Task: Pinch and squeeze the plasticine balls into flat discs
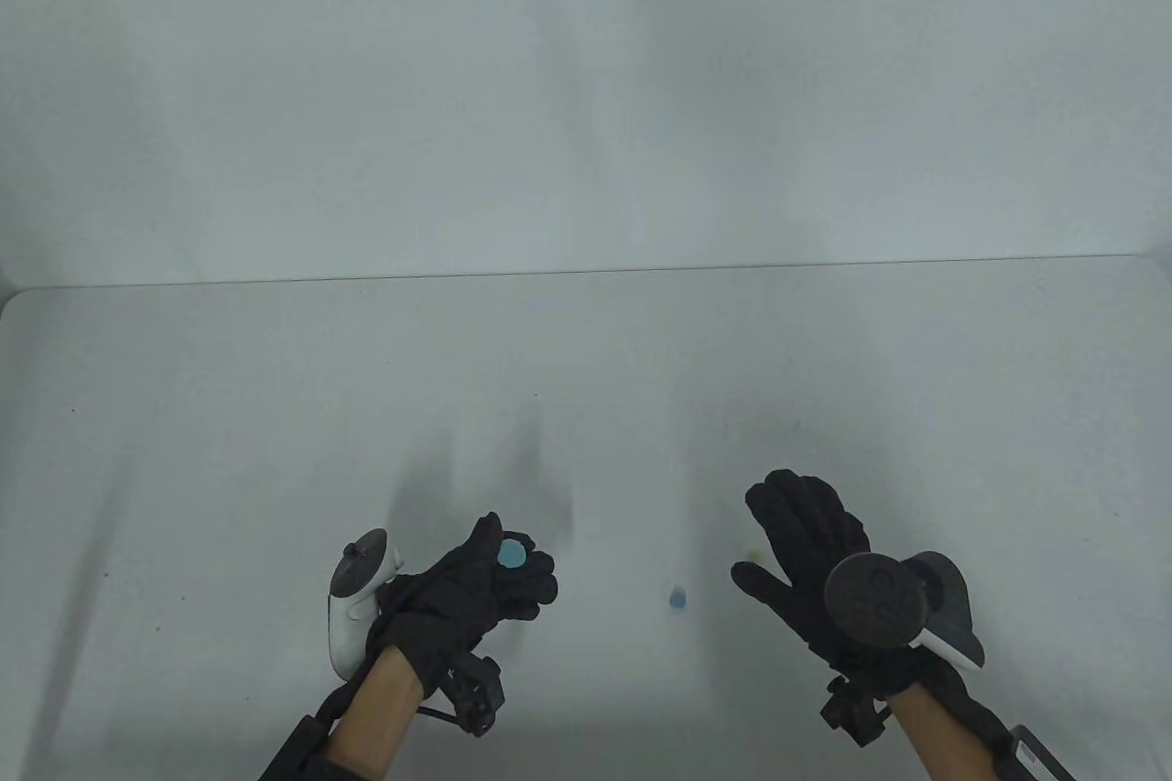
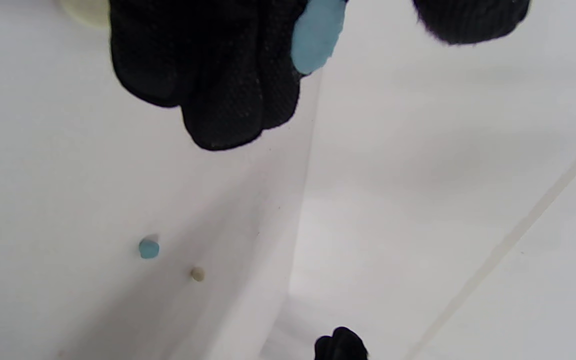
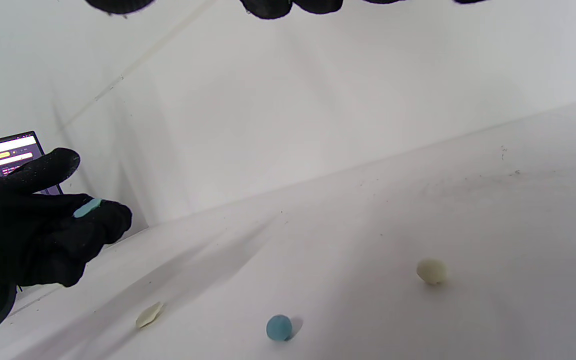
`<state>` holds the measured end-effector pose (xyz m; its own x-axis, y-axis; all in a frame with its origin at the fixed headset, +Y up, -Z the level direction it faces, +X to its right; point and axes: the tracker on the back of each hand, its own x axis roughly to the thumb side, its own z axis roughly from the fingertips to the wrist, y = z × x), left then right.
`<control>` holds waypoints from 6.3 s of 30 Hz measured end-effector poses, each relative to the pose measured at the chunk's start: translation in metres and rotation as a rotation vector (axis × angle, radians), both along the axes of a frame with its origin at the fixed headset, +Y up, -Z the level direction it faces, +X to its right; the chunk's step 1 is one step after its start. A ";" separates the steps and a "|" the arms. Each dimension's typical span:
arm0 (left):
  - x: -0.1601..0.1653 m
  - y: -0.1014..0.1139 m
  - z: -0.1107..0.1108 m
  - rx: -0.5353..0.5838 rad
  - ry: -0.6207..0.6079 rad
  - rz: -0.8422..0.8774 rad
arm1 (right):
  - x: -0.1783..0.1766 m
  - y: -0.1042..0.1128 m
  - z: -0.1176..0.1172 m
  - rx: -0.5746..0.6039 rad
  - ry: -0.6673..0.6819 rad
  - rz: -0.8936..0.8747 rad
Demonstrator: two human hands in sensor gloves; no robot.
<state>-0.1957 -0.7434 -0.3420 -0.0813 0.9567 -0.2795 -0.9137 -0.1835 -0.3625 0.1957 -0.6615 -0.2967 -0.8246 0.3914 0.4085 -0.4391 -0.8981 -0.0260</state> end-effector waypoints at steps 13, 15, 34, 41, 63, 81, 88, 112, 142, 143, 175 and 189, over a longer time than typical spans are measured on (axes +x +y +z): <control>-0.002 0.007 -0.001 0.040 0.060 -0.143 | 0.000 0.000 0.000 -0.003 0.000 0.003; -0.001 0.009 -0.001 0.062 0.048 -0.155 | 0.000 0.000 0.000 -0.003 0.001 0.001; 0.002 0.004 0.001 0.040 0.041 -0.075 | 0.000 -0.001 -0.001 -0.005 0.001 0.003; 0.005 0.009 0.002 0.061 0.034 -0.082 | 0.000 -0.001 0.000 -0.005 0.001 0.005; 0.001 0.007 0.001 0.070 0.069 -0.053 | 0.000 0.000 0.000 -0.004 0.002 0.000; -0.003 0.035 -0.009 0.155 0.112 -0.337 | -0.001 0.003 0.003 0.021 0.024 -0.014; 0.006 0.040 -0.019 0.115 0.078 -0.399 | -0.001 0.004 0.004 0.030 0.019 -0.019; 0.065 0.024 -0.071 0.201 -0.150 -1.039 | -0.003 0.001 0.004 0.015 0.031 -0.009; 0.137 0.002 -0.063 0.591 -0.392 -1.798 | -0.003 0.002 0.004 0.007 0.045 -0.011; 0.137 0.001 -0.062 0.600 -0.391 -1.818 | -0.003 0.003 0.004 0.010 0.046 -0.013; 0.056 0.091 0.040 0.968 -0.159 -1.262 | -0.004 0.002 0.005 0.002 0.006 0.057; 0.048 0.086 0.043 0.976 -0.120 -1.263 | -0.060 -0.001 -0.031 -0.118 0.068 0.371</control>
<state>-0.1473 -0.6569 -0.2995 0.8402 0.1989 0.5044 -0.2524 0.9668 0.0394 0.1355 -0.6628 -0.3277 -0.8916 0.1195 0.4369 -0.0816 -0.9912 0.1046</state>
